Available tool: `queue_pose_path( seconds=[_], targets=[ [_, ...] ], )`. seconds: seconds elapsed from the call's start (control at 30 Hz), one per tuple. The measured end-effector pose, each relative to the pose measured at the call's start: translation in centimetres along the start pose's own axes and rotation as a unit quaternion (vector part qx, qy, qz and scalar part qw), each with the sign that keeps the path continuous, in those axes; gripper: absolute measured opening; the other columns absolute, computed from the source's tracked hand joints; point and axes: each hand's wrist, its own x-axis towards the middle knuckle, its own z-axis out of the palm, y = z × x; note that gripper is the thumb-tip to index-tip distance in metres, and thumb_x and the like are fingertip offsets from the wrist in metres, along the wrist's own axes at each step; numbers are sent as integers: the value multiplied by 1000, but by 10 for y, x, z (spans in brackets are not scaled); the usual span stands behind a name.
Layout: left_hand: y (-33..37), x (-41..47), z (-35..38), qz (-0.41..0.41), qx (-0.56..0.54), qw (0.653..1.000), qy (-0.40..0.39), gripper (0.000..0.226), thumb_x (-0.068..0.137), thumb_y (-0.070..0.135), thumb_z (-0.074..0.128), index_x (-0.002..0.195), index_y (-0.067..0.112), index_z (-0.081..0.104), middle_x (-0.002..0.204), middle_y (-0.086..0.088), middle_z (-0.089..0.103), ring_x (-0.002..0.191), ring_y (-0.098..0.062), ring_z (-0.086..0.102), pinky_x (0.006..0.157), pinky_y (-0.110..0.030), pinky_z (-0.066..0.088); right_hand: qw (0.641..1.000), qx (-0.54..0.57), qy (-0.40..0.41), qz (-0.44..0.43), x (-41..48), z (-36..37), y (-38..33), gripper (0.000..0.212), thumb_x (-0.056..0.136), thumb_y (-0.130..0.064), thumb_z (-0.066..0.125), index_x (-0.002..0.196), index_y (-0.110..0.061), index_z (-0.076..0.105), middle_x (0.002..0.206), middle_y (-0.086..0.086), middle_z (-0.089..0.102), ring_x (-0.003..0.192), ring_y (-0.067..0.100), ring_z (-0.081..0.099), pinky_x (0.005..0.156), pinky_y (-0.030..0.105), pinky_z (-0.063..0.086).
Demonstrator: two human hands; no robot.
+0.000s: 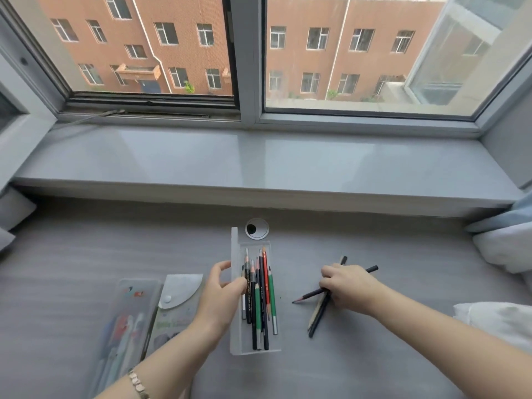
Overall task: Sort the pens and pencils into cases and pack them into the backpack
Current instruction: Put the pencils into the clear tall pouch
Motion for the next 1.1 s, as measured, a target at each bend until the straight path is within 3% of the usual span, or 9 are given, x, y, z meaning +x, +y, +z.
queue_pose_path(
  seconds=[0.2,0.33,0.43,0.5,0.63,0.77,0.83,0.97,1.1],
  targets=[
    [-9,-12,-10,3,10,1000,23,47,66,25,54,113,25,47,83,1,65,83,-12,59,71,-28,42,998,4,-44,41,-26,13,-12,26,81,-11,43,104,-5,55,112,13,55,107,28,52,67,36,39],
    [-17,-17,-12,6,16,999,33,37,77,14,55,112,22,47,82,4,62,79,-10,57,68,-23,42,990,5,-73,121,-35,19,-25,25,87,-20,39,109,-10,48,119,13,50,111,27,50,83,39,42],
    [-21,-21,-7,9,21,999,27,35,82,6,52,113,22,45,81,6,59,76,-4,53,64,-19,37,966,133,3,222,-43,11,-35,6,91,-22,39,90,-17,35,106,13,59,98,31,57,75,38,41],
    [-24,-25,-4,2,10,1000,22,36,82,7,53,113,23,45,83,3,61,78,-8,56,66,-20,39,881,362,107,286,-46,2,-45,6,94,-15,38,91,-10,38,80,14,60,78,32,60,68,36,42],
    [-24,-40,5,-10,7,1000,-5,38,81,14,55,114,28,43,85,0,63,80,-8,58,64,-20,37,606,715,257,235,-44,-28,-89,17,98,-6,31,104,-3,46,70,5,53,64,13,65,63,13,52],
    [-22,-53,17,-4,6,1000,-29,40,83,2,51,112,29,45,84,-4,63,76,-10,57,61,-20,38,510,790,291,176,-34,-42,-135,16,97,-4,33,96,-10,48,81,2,64,78,8,69,68,16,53],
    [-20,-59,22,-6,-3,999,-37,42,82,1,50,113,29,46,88,-9,63,78,-15,58,64,-23,41,549,764,282,187,-30,-38,-148,15,97,-6,35,92,-12,48,88,0,63,78,1,66,71,19,50],
    [-16,-63,28,-11,-31,999,-34,44,80,2,51,115,27,48,82,-5,62,67,-8,58,61,-24,41,754,544,319,184,-35,-15,-162,23,95,-12,39,113,-7,52,108,2,58,104,6,46,89,15,34],
    [-14,-66,34,-27,-56,997,-36,48,78,2,52,119,25,48,89,-11,64,70,-13,56,62,-27,39,829,322,392,236,-39,-5,-169,28,80,-10,54,104,5,61,106,17,61,115,21,33,99,39,43]
  ],
)
